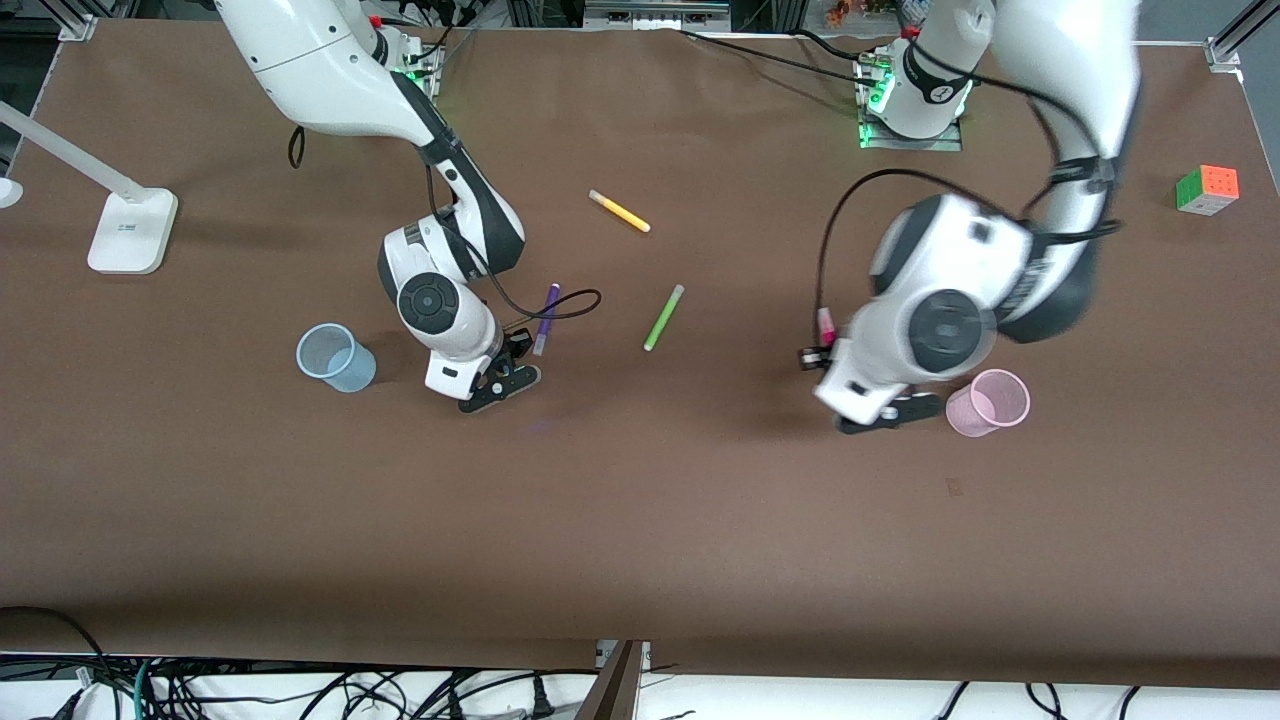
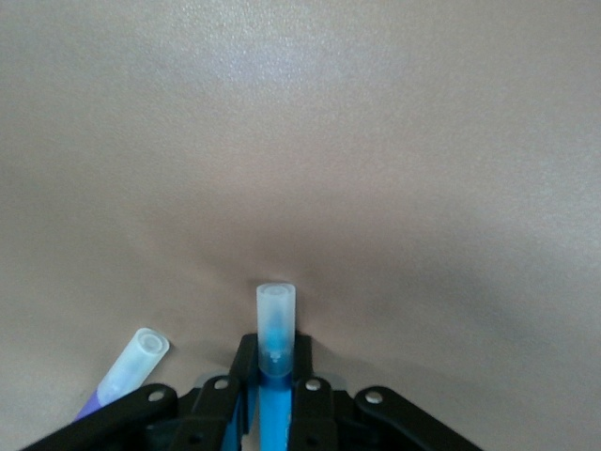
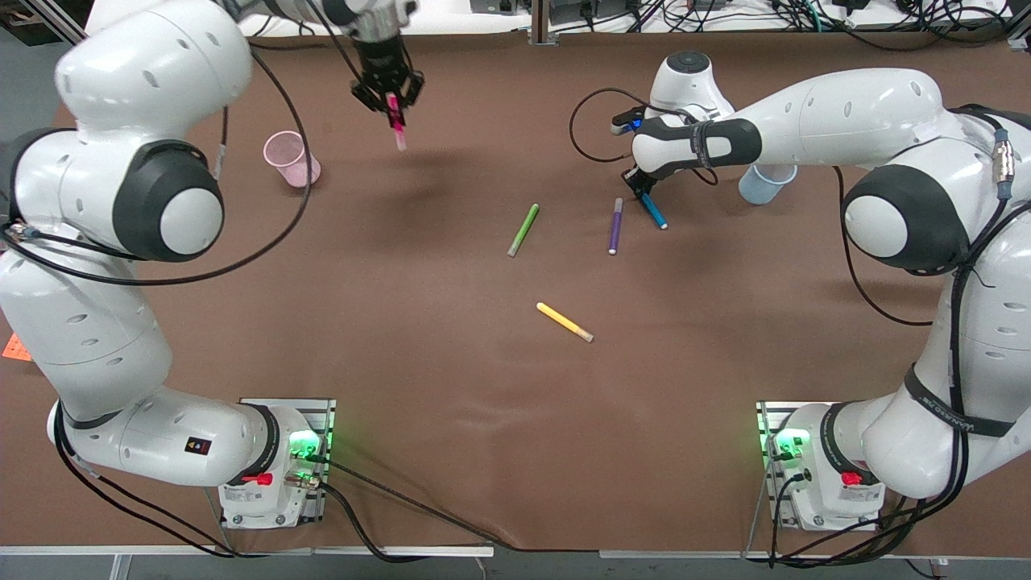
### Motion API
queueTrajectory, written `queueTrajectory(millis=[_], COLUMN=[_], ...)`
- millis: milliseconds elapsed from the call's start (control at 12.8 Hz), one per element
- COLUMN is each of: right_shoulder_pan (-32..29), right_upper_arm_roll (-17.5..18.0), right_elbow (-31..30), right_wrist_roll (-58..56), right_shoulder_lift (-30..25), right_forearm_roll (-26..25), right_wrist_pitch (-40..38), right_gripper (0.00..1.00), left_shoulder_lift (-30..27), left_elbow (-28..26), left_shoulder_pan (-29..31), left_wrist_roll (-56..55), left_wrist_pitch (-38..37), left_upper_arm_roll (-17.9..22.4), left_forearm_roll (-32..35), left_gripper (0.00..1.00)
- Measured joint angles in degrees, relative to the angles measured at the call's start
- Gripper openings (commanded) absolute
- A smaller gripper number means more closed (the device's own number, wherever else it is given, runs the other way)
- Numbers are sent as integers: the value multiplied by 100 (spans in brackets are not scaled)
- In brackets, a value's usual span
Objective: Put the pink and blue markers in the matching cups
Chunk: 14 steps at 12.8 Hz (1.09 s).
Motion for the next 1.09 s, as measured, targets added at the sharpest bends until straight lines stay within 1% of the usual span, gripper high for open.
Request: queueTrajectory(millis=[156, 313, 547, 782, 939, 1095], right_shoulder_pan=[-16, -74, -319, -533, -697, -798], right_upper_arm_roll=[-10, -37, -61, -77, -120, -298], right_elbow=[144, 410, 899, 1059, 1060, 1060], right_wrist_roll=[-90, -328, -751, -1501, -2347, -3367], right_shoulder_lift=[-31, -150, -468, -869, -1075, -1245], right_forearm_roll=[0, 0, 0, 25, 329, 746], right_wrist_pitch=[57, -129, -1094, -1636, -2000, -2333], right_gripper=[8, 9, 8, 8, 8, 8], left_shoulder_lift=[11, 43, 74, 272, 536, 846], left_elbow=[206, 216, 217, 209, 188, 155], left_shoulder_pan=[478, 996, 1791, 2811, 3288, 3533], left_wrist_roll=[26, 30, 30, 200, 466, 667], left_wrist_pitch=[-317, -498, -968, -1417, -1560, -1674], left_upper_arm_roll=[13, 35, 65, 76, 72, 66], left_forearm_roll=[-699, -1469, -2346, -3186, -3593, -3880], left_gripper=[0, 0, 0, 0, 0, 0])
